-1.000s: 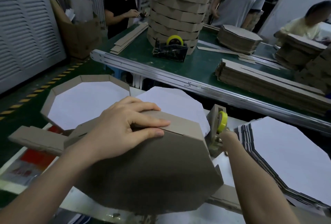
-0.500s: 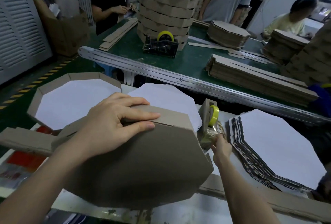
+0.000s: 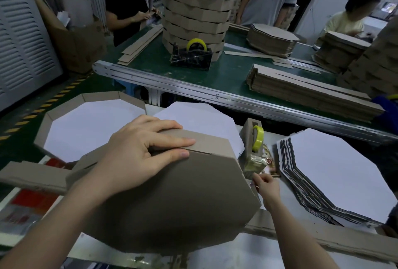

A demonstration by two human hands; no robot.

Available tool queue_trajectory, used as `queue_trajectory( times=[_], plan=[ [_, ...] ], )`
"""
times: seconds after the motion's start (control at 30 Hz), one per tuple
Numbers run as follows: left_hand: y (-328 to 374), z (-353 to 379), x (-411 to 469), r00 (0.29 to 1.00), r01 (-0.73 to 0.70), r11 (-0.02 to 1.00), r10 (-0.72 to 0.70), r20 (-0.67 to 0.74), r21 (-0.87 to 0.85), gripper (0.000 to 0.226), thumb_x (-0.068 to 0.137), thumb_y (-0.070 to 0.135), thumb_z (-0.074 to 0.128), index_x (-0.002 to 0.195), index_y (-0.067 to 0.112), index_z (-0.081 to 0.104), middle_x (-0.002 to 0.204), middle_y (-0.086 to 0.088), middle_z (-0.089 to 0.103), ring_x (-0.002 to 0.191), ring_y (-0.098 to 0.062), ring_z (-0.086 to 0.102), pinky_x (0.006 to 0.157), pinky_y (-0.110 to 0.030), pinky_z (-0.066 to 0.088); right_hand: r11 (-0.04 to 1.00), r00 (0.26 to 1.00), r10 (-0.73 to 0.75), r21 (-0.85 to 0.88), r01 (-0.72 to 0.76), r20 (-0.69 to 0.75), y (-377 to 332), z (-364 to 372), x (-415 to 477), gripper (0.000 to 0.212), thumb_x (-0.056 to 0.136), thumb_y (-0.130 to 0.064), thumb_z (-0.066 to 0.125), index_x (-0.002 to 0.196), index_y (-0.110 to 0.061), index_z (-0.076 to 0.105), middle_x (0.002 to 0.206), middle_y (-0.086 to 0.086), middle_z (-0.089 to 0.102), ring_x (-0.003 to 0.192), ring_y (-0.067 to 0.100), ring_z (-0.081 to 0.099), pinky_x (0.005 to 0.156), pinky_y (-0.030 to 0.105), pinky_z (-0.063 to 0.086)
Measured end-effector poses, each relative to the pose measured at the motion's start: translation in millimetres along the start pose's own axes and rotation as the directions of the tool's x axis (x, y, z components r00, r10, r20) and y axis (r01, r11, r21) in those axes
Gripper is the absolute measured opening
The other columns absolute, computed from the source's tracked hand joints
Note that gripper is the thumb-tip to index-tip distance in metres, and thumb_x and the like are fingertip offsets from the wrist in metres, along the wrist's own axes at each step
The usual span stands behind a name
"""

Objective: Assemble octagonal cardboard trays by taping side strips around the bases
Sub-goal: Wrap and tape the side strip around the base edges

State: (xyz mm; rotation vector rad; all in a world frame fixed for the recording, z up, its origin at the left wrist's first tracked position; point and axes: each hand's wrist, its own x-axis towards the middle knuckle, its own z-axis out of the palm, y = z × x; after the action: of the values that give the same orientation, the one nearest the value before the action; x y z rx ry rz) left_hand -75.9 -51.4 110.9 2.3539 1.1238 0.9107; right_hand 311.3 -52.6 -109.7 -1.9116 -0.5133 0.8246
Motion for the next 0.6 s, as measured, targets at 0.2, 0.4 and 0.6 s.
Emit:
queue_trajectory(
  times=[0.2,0.4,0.6],
  plan=[
    [-9.8,-3.8,-11.2,1.000,-0.019,1.000,0.019,-0.024,-0.007,0.030,0.074,0.074,0.044,0.099,0.068,0.060,0.117,0.044,0.049,0.117,0.007,0.041,0.086,-0.014,0.034,0.977,0.964,-0.134,-0.131,0.167,0.228,-67.1,22.8,-34.5,0.017,0.091,-0.014,0.071,0.095,0.002,0.073,0.060,0.000,0.066,0.045,0.007,0.054,0.044,0.018,0.041],
    [-21.4,-10.8,-28.3,0.996,-0.018,0.999,0.014,-0.091,-0.035,0.022,0.083,0.066,0.055,0.104,0.062,0.061,0.122,0.033,0.055,0.117,-0.002,0.044,0.089,-0.029,0.039,0.924,0.892,-0.272,-0.161,0.347,0.360,-155.5,40.1,-97.1,0.053,0.088,-0.027,0.074,0.136,-0.033,0.053,0.074,-0.006,0.076,0.051,0.017,0.052,0.049,0.023,0.047],
    [-19.3,-15.4,-40.8,0.997,-0.035,0.999,0.037,-0.068,0.021,0.026,0.090,0.060,0.049,0.115,0.056,0.056,0.128,0.022,0.054,0.121,-0.005,0.040,0.097,-0.031,0.030,0.939,0.853,-0.336,0.210,0.272,0.399,-207.1,51.1,-180.1,0.015,0.087,-0.005,0.071,0.101,-0.010,0.074,0.084,0.007,0.074,0.042,0.009,0.033,0.038,0.020,0.028]
  ],
)
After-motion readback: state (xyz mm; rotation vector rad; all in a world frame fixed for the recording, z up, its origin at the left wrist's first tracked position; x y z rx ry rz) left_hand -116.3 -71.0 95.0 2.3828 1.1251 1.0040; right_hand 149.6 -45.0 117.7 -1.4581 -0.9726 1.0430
